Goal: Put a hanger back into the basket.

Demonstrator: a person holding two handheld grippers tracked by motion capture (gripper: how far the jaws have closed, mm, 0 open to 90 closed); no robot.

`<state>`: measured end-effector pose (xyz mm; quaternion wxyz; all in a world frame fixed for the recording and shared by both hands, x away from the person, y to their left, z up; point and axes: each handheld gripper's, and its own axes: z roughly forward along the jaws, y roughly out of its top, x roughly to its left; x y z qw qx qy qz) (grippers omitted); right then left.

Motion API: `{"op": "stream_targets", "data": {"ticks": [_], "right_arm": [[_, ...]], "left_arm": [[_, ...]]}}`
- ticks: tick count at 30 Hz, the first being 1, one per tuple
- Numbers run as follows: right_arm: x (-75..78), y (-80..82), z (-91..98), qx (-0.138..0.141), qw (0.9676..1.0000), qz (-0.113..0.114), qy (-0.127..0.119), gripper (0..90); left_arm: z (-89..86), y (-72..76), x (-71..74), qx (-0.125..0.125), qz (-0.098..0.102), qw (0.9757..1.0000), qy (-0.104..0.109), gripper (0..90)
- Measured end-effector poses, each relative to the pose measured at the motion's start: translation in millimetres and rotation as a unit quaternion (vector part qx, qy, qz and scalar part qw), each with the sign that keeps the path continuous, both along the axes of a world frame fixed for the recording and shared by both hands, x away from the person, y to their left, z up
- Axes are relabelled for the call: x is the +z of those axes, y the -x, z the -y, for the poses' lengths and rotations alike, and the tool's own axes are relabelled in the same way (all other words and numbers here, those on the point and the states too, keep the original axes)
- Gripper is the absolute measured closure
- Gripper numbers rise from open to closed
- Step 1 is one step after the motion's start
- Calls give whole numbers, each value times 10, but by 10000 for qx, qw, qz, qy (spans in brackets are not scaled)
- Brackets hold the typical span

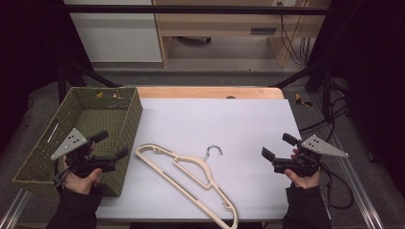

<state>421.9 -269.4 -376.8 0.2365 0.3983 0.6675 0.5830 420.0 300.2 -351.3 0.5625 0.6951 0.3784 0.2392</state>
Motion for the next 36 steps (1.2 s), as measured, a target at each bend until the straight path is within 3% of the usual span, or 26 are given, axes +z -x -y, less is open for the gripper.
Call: {"op": "stream_targets", "data": {"ticks": [15, 28, 36], "right_arm": [[-8, -7, -49, 69, 9999, -39, 78, 20], [-31, -26, -106, 170, 9997, -116, 135, 23], [-31, -23, -126, 191, 9996, -122, 160, 24]], "left_arm": [[181, -45, -16, -89, -220, 9997, -103, 30], [646, -148, -99, -502, -522, 9968, -333, 43], [924, -212, -97, -689, -563, 9944, -566, 50]]}}
